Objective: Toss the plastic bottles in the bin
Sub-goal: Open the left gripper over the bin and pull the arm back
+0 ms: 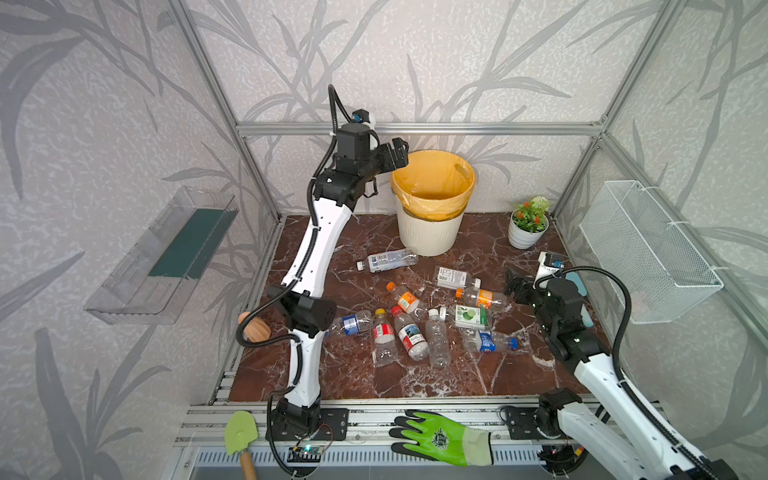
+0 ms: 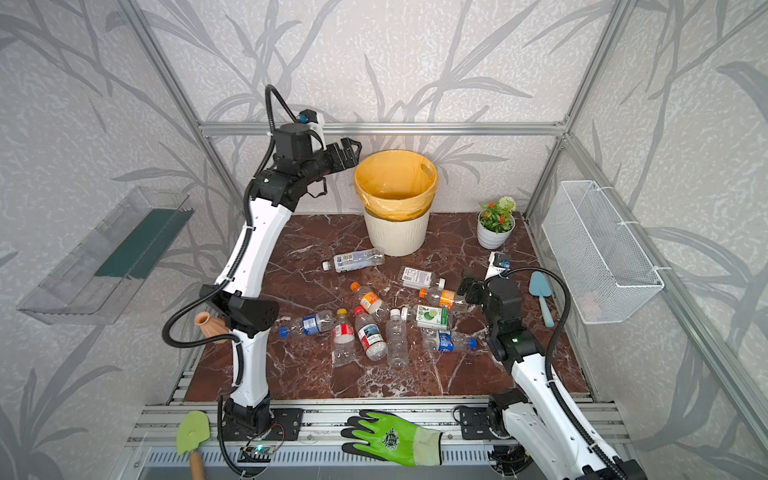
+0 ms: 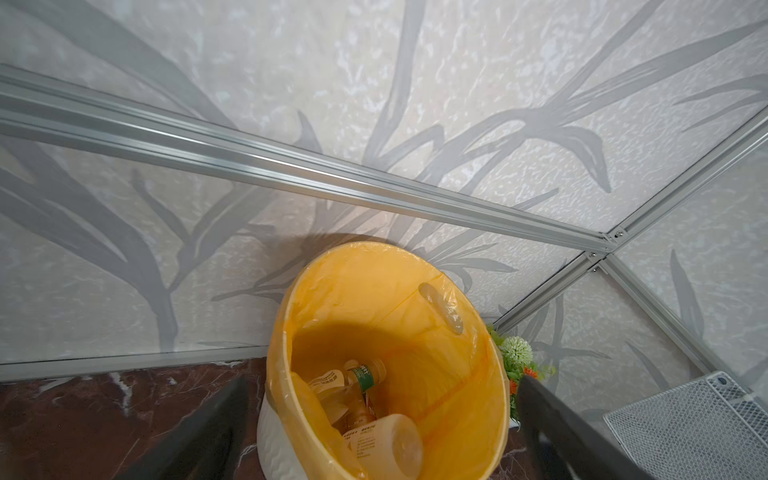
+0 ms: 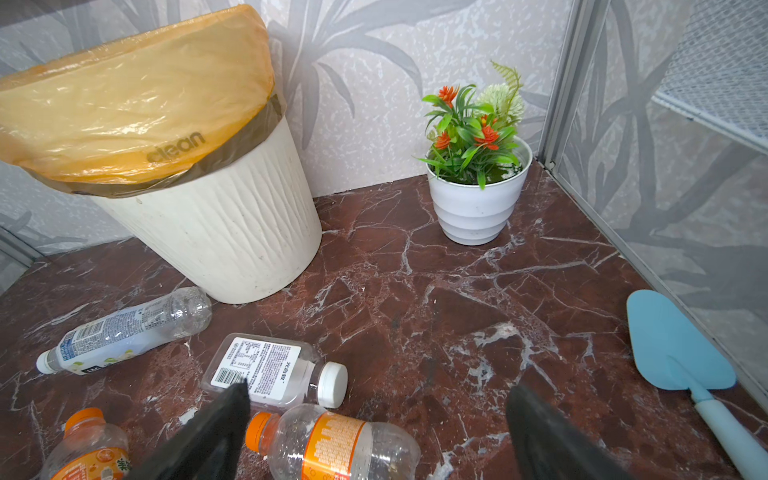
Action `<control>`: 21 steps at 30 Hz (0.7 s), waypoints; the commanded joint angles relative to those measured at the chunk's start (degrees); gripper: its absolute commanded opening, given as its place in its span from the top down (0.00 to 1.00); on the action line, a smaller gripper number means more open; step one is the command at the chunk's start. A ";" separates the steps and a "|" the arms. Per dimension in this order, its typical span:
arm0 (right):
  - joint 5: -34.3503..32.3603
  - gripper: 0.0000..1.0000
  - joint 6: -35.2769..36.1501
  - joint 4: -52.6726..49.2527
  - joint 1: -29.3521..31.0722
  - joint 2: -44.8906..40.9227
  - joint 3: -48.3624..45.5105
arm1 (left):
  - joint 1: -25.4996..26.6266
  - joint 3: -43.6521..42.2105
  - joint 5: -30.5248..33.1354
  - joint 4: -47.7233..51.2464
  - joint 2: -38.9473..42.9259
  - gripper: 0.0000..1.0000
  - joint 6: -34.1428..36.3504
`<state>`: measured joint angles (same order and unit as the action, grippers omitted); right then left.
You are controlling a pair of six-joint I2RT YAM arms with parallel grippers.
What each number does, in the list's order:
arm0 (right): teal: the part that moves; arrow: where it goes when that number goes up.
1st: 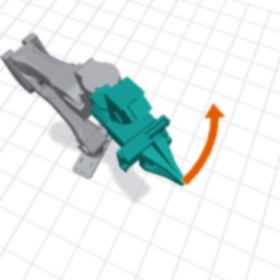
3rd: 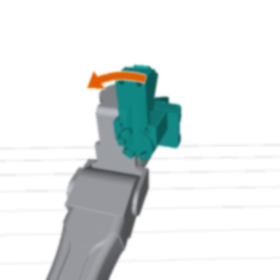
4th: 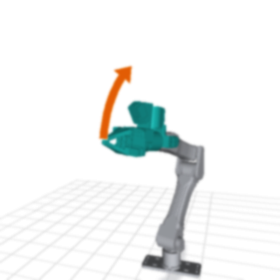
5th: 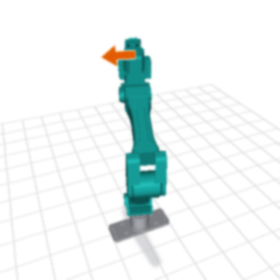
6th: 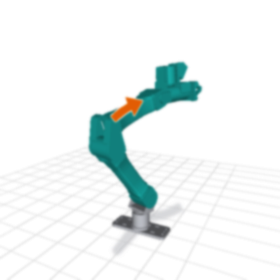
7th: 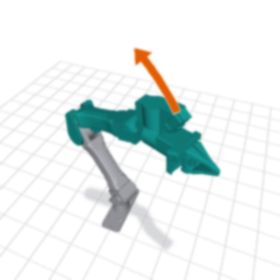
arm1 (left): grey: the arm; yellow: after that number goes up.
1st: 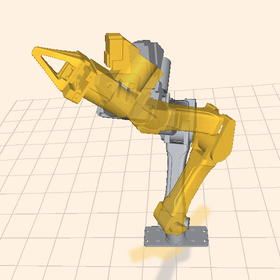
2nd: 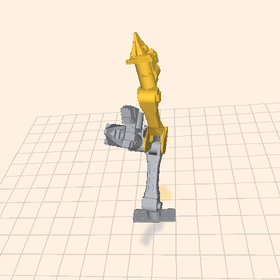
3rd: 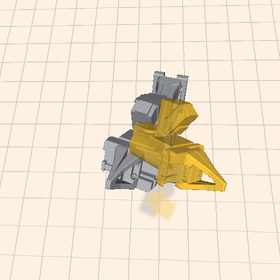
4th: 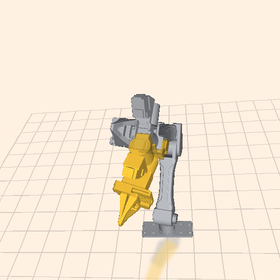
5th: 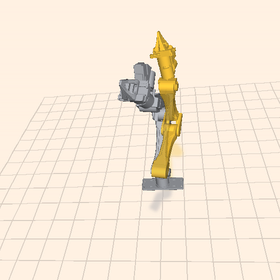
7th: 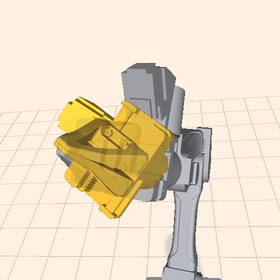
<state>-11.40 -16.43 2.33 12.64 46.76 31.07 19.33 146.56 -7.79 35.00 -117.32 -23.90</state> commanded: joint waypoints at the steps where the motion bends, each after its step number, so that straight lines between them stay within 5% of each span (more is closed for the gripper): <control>1: 1.44 0.04 -1.66 2.04 -0.24 0.78 1.23 | 0.00 -6.55 0.71 -4.50 5.94 0.01 2.97; 15: 3.23 0.04 1.48 0.58 -0.25 2.94 1.36 | 0.00 -42.49 7.21 -9.90 19.76 0.01 14.20; 21: 6.04 0.06 0.89 2.45 -0.25 6.51 2.13 | 0.00 -49.41 7.55 -6.73 19.16 0.01 21.35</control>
<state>-7.42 -15.70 2.52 12.64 52.36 31.11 19.33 97.49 -1.32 27.70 -100.16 -8.71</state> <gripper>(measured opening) 0.944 0.988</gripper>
